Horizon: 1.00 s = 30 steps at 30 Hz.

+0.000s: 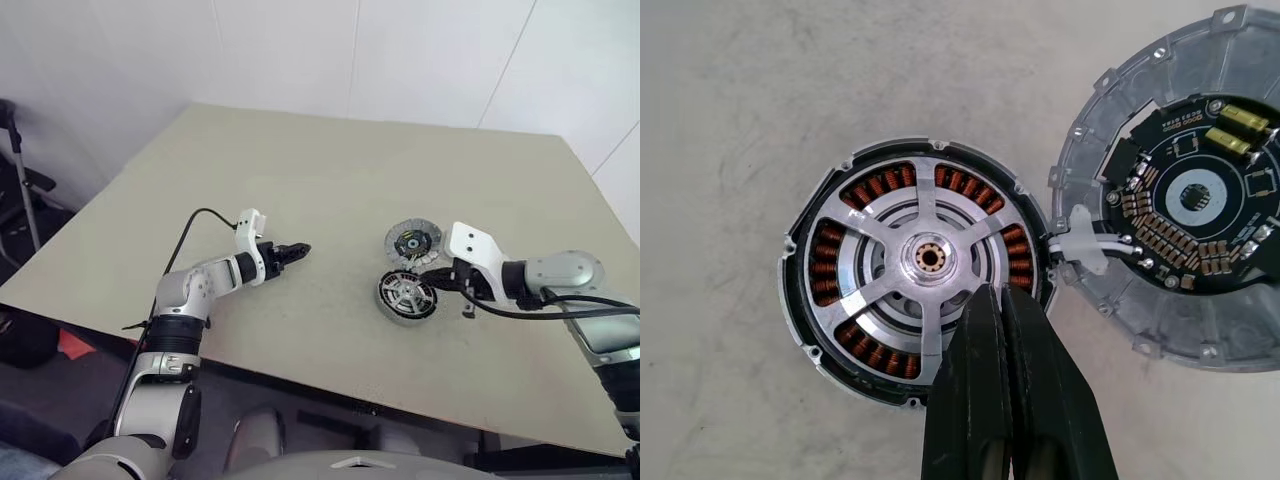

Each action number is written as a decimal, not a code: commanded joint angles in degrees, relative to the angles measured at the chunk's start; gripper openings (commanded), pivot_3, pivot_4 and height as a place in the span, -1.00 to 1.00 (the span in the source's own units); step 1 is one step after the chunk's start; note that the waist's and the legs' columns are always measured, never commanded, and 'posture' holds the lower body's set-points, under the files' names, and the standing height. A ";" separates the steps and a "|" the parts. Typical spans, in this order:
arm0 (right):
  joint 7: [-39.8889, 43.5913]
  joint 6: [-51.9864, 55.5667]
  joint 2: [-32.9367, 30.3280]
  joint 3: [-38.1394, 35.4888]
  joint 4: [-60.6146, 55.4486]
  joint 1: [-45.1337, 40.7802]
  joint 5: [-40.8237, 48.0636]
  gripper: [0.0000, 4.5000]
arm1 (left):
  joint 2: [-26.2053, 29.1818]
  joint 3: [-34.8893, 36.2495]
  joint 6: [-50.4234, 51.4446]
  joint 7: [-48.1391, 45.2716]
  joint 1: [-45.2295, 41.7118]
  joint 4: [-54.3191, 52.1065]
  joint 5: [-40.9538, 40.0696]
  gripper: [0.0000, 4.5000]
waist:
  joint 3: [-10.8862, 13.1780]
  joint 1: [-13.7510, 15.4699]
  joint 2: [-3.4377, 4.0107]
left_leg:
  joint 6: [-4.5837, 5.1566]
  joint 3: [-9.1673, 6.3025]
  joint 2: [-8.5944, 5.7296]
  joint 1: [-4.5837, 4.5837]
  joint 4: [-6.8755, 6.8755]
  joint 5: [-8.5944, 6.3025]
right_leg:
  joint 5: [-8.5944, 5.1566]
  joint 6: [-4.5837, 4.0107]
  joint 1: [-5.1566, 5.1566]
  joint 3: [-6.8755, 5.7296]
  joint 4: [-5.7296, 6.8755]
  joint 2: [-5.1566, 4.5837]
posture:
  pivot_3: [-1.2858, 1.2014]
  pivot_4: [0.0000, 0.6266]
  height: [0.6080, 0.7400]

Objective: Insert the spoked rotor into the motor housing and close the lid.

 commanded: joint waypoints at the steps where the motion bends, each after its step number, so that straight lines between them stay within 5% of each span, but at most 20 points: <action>1: 0.75 0.50 -1.29 -2.24 -2.36 1.68 1.89 -0.99 | 0.22 0.08 -0.56 -0.48 -0.75 -1.43 -0.25 0.26 | 0.00 -0.01 0.00 | 0.02 0.00 0.00 -0.04 0.03 -0.01 | 0.00 0.00 -0.02 0.00 0.00 0.00 | 0.03 -1.00 1.00; 13: -2.20 -3.41 0.88 0.38 1.88 4.26 -1.07 -0.99 | 0.45 0.03 -0.43 -0.49 -0.79 -1.41 -0.07 0.26 | 0.01 -0.36 -0.13 | -0.24 0.00 0.04 1.04 0.08 -0.08 | -0.28 0.46 0.97 0.00 -0.12 -0.01 | 0.03 -1.00 1.00; 26: -0.01 2.12 -2.55 -4.87 -7.85 -1.02 5.06 -0.99 | 0.20 -0.23 -0.64 -0.48 -0.96 -0.89 0.15 0.26 | 0.02 -0.02 -0.10 | -0.21 0.00 0.00 0.85 -0.02 -0.07 | -0.03 0.05 0.83 0.06 -0.08 0.00 | 0.03 -1.00 1.00; 30: -0.15 4.01 -2.05 -3.57 -9.64 0.53 5.57 -0.99 | 0.39 -0.11 -0.62 -0.52 -1.00 -0.64 0.16 0.26 | 0.01 0.03 -0.08 | -0.01 0.00 -0.01 0.13 0.02 0.00 | -0.02 0.03 0.14 0.03 0.01 0.00 | 0.03 -1.00 1.00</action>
